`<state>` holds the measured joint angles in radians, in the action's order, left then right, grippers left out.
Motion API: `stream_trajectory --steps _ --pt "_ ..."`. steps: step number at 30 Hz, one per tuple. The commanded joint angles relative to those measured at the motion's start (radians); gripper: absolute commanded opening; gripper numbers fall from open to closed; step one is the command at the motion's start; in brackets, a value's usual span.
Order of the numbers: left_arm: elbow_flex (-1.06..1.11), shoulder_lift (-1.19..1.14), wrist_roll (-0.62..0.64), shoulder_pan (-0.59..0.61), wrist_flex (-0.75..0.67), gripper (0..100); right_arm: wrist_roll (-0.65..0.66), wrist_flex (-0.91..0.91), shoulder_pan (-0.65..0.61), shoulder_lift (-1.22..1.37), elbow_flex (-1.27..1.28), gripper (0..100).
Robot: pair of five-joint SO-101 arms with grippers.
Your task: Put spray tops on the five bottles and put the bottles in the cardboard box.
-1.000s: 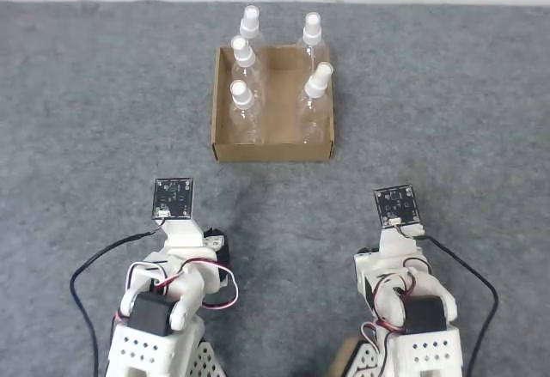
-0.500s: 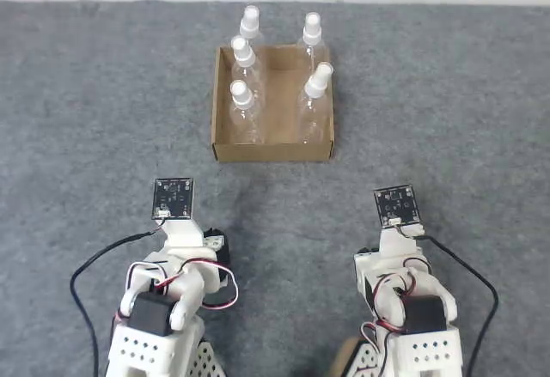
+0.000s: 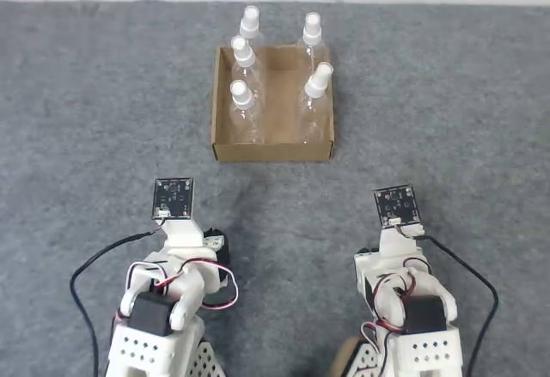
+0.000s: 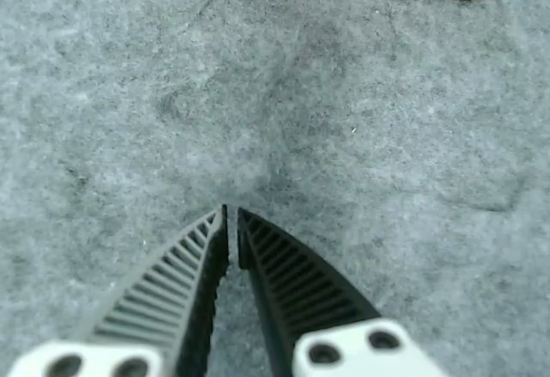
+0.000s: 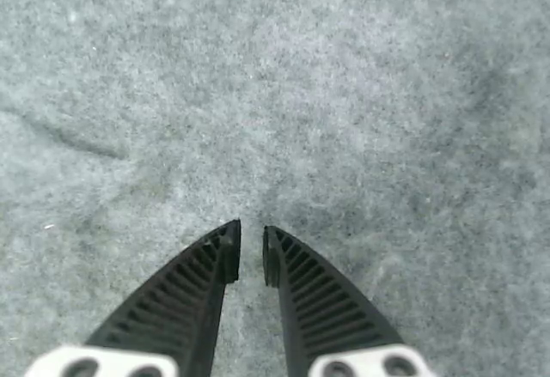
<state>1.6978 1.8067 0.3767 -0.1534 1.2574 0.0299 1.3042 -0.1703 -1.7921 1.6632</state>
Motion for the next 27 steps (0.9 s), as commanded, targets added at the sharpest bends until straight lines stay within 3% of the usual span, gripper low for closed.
stream_trajectory --steps 1,27 --pt "-0.013 0.015 -0.009 0.002 0.005 2 -0.009 0.007 0.016 -0.022 0.02 0.7" --pt "-0.013 0.015 -0.009 0.002 0.005 2 -0.009 0.007 0.016 -0.022 0.02 0.7"
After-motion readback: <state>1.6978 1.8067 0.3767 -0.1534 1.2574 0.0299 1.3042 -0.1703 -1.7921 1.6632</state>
